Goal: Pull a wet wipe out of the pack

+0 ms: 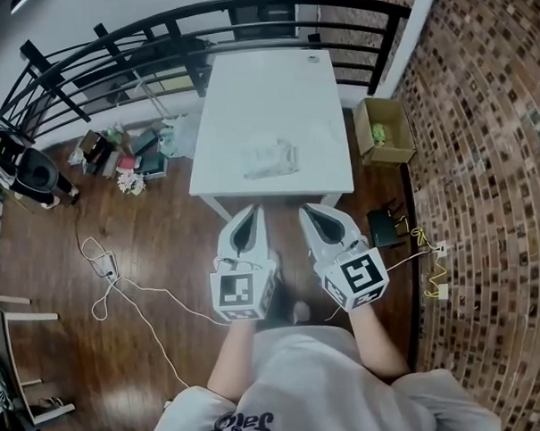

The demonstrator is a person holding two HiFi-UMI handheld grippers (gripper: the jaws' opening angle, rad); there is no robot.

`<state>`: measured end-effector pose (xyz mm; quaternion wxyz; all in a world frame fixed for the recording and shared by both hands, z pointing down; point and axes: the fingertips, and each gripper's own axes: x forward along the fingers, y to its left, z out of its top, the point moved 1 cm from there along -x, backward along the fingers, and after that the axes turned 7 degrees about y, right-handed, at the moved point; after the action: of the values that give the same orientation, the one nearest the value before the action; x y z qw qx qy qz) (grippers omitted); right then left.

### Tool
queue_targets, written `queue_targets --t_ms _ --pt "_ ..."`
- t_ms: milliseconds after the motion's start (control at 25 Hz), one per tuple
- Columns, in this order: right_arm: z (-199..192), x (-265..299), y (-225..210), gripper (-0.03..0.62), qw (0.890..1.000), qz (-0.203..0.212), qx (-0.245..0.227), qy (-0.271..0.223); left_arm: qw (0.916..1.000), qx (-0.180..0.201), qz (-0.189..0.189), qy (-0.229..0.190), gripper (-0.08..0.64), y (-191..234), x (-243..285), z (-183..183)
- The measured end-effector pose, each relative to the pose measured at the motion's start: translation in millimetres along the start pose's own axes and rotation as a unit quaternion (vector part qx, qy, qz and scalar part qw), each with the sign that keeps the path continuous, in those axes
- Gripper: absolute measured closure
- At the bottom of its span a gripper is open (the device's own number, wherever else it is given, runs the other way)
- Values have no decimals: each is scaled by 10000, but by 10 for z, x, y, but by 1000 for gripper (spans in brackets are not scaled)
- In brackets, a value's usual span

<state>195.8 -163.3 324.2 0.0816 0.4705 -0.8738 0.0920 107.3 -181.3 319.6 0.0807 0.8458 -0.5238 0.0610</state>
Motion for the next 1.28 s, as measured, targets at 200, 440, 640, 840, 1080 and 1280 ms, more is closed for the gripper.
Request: queue_targets --t_ms 200,440,640,840,1080,1280 --pt "106 757 -247 602 9998 77 -112 138 9999 -119 -43 63 545 456 630 45" --pt "261 1629 -602 603 9995 27 -75 293 9994 -74 -240 246 545 944 1316 66" --pt "147 1989 -901 603 9985 -182 32 514 9967 -156 -620 503 545 1234 1716 -118" --pt "-42 2174 -1123 602 9970 -254 209 700 9933 -170 -822 799 545 1345 2030 -374" --pt "-451 2386 -1415 601 9904 -147 -45 1376 9898 -134 -835 1143 545 1401 2340 -709" --pt "-644 2455 -1751 583 9854 64 -338 1669 9866 -48 -754 1443 545 1680 2491 -1000"
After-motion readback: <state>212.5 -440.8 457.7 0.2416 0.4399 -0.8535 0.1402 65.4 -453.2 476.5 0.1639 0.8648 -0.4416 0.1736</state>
